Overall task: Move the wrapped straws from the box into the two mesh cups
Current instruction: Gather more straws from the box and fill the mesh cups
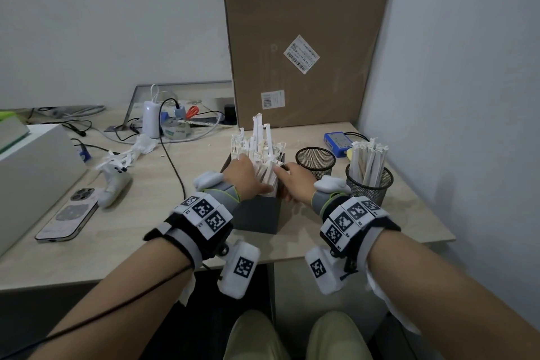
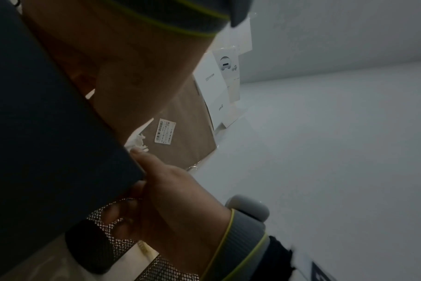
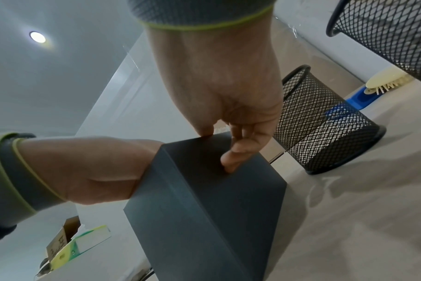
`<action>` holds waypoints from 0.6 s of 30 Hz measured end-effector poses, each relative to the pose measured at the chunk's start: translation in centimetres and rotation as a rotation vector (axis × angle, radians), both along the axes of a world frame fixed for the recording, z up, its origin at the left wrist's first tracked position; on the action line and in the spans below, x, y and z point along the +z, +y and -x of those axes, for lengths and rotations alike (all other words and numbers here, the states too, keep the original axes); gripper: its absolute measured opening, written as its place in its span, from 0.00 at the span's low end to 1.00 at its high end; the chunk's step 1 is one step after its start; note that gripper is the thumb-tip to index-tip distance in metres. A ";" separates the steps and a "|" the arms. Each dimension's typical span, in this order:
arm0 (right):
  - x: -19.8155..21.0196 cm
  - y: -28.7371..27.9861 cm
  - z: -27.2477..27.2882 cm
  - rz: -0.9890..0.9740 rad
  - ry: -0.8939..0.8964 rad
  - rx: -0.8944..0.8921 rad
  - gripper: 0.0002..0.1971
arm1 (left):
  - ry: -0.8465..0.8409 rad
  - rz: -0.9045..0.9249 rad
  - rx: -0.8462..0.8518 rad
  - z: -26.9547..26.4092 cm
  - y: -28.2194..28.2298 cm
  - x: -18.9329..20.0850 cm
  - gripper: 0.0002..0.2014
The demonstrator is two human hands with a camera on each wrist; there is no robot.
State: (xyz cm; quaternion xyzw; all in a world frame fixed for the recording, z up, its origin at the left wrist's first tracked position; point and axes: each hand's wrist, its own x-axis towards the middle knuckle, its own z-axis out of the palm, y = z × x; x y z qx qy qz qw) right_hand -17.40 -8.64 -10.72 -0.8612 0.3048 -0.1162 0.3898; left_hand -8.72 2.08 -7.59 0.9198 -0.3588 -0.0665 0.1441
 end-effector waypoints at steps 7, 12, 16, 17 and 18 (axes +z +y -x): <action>0.3 0.4 -0.1 0.053 -0.003 0.002 0.19 | 0.058 -0.059 -0.003 1.2 -0.5 0.8 0.21; 0.1 0.6 -0.2 0.065 -0.010 -0.021 0.20 | 0.044 -0.094 -0.013 1.5 -0.8 0.7 0.15; 0.0 0.8 0.0 0.048 -0.035 -0.033 0.19 | 0.052 -0.075 -0.039 1.3 -0.5 0.5 0.12; 0.0 0.9 0.0 0.044 -0.042 -0.035 0.19 | 0.052 -0.050 -0.050 1.3 -0.3 0.4 0.10; 0.0 0.9 0.0 0.042 -0.045 -0.037 0.19 | 0.053 -0.025 -0.057 1.3 -0.2 0.5 0.09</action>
